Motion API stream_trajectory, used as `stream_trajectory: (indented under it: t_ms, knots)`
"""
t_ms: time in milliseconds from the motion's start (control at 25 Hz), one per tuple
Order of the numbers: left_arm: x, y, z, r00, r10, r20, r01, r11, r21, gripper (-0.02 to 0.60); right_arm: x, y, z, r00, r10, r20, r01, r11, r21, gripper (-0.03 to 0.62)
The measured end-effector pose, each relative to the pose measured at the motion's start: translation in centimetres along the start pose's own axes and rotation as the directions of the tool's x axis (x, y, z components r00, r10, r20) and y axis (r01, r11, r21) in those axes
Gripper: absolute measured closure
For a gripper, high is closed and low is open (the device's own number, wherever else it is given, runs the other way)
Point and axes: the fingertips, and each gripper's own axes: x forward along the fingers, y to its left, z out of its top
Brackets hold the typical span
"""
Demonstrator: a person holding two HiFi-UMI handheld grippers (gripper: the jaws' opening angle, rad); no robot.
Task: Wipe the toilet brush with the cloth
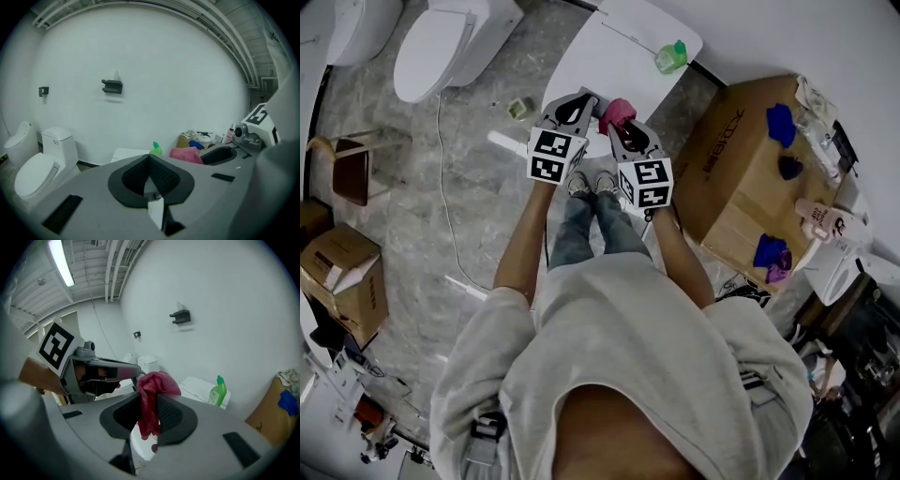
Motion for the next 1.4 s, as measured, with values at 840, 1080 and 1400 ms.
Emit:
stream_trajectory:
  t_ms: [840,1080,1400]
  knots:
    - [0.0,0.7,0.3,1.000,0.002,0.006,-0.002,1.000,-0.018,0.563,7.9,-2.6,-6.6,0.969,0.037,-0.244,-0.035,0.999,0.012,0.494]
    - [0.2,0.3,0.4,1.000,0.001,0.002,-0.001,1.000,0.006,0.563,7.1,-3.5,-8.9,0.956,0.027,-0.292,-0.017,0.999,0.037,0.493]
    - [0.3,0.6,0.4,1.000,0.005,0.002,-0.005,1.000,0.009,0.563,1.3,-2.6,-3.4,0.995,0.005,-0.103,-0.004,1.000,0.003,0.493]
